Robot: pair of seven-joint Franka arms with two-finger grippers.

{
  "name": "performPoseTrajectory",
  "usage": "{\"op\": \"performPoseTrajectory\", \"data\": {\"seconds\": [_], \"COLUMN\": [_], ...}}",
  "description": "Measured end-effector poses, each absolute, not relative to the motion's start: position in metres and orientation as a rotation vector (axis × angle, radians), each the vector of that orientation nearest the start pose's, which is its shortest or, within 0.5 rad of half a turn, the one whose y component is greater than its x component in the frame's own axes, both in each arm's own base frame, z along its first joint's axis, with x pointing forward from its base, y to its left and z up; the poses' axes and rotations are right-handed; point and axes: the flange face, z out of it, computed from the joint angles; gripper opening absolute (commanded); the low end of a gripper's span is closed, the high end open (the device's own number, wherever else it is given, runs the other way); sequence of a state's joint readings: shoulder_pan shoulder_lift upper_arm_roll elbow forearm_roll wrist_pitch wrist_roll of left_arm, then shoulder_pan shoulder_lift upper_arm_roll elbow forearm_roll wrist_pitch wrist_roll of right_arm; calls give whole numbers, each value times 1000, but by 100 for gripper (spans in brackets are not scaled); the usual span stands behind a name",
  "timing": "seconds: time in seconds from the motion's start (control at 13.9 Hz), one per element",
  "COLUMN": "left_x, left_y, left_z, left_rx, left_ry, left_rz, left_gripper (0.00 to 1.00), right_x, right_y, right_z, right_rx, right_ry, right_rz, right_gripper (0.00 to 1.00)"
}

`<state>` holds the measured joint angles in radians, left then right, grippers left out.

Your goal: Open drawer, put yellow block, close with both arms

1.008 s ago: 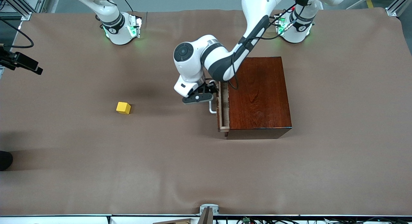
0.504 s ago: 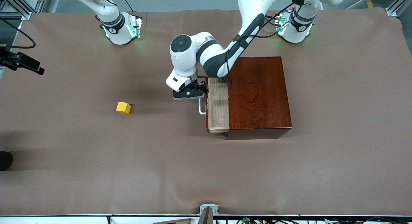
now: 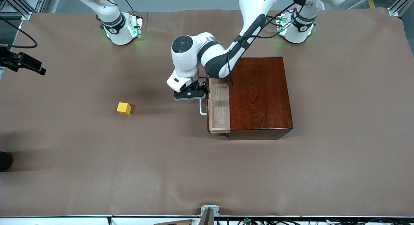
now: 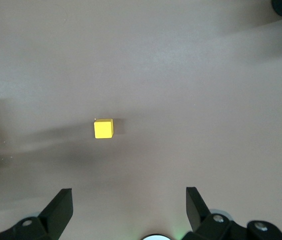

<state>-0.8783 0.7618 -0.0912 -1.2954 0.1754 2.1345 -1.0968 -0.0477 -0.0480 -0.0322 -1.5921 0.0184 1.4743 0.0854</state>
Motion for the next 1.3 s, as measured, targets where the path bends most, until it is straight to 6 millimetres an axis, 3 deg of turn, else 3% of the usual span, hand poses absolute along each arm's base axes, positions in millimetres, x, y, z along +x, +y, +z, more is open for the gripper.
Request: {"op": "performPoseTrajectory", "data": {"seconds": [0.43, 0.58, 0.86, 1.08, 1.3], "left_x": [444, 440, 421, 416, 426], "left_y": [-606, -616, -649, -657, -654], "left_z": [299, 302, 319, 328, 347], "left_rx": [-3165, -3219, -3370, -3397, -3418], "left_ry": [-98, -75, -15, -24, -77], "left_rz": [-205, -256, -387, -397, -435], "left_gripper": [100, 100, 100, 100, 100], "right_x": [528, 528, 528, 528, 527], "right_y": [-41, -41, -41, -42, -41], "right_z": [632, 632, 632, 632, 631], "right_rx": [-3109, -3109, -3109, -3109, -3109], "right_ry": [256, 256, 257, 259, 252], "right_rz": [111, 111, 111, 113, 117], "right_gripper": [100, 100, 100, 100, 100]}}
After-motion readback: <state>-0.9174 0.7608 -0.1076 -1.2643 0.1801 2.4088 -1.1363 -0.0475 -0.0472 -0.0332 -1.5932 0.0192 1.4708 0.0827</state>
